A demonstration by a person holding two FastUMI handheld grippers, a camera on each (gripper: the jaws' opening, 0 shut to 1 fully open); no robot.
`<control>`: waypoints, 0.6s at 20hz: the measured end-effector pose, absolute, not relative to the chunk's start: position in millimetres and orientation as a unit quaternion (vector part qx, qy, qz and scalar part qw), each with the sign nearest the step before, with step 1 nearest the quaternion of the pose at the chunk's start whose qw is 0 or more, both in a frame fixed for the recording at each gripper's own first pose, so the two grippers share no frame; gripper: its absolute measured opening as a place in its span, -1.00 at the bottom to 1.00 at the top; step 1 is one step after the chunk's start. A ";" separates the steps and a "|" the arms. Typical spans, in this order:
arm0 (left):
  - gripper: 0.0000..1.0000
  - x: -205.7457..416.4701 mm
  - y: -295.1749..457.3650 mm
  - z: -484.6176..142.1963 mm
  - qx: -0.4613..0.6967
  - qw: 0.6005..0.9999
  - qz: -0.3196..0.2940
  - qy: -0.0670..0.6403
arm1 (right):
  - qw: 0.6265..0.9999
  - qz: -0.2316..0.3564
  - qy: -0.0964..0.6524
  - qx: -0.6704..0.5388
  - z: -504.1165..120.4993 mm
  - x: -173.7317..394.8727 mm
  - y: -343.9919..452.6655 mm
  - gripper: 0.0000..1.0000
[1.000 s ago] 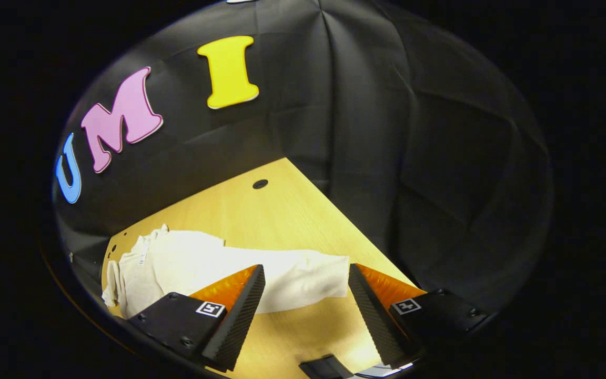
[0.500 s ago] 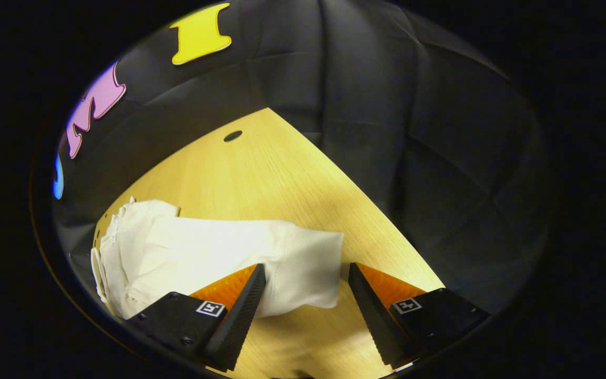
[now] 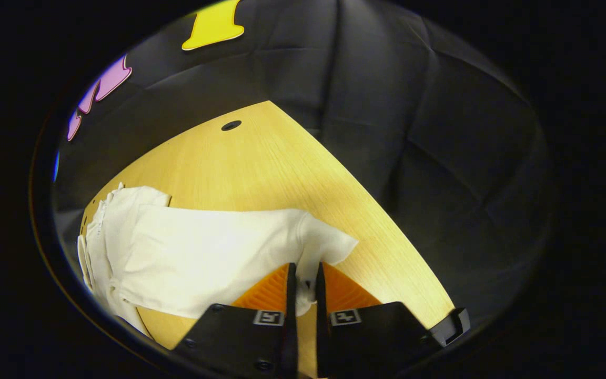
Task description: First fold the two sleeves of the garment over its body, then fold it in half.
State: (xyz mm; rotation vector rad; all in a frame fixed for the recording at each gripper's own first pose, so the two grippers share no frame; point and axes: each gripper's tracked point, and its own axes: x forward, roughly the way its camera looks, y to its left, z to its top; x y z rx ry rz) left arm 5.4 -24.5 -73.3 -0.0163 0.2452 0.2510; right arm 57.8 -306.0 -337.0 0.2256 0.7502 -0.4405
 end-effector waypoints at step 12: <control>0.88 26.5 43.5 -76.0 -0.039 0.991 0.046 0.119 | 0.922 -0.247 0.270 0.126 -247.9 5.2 -232.4 -0.70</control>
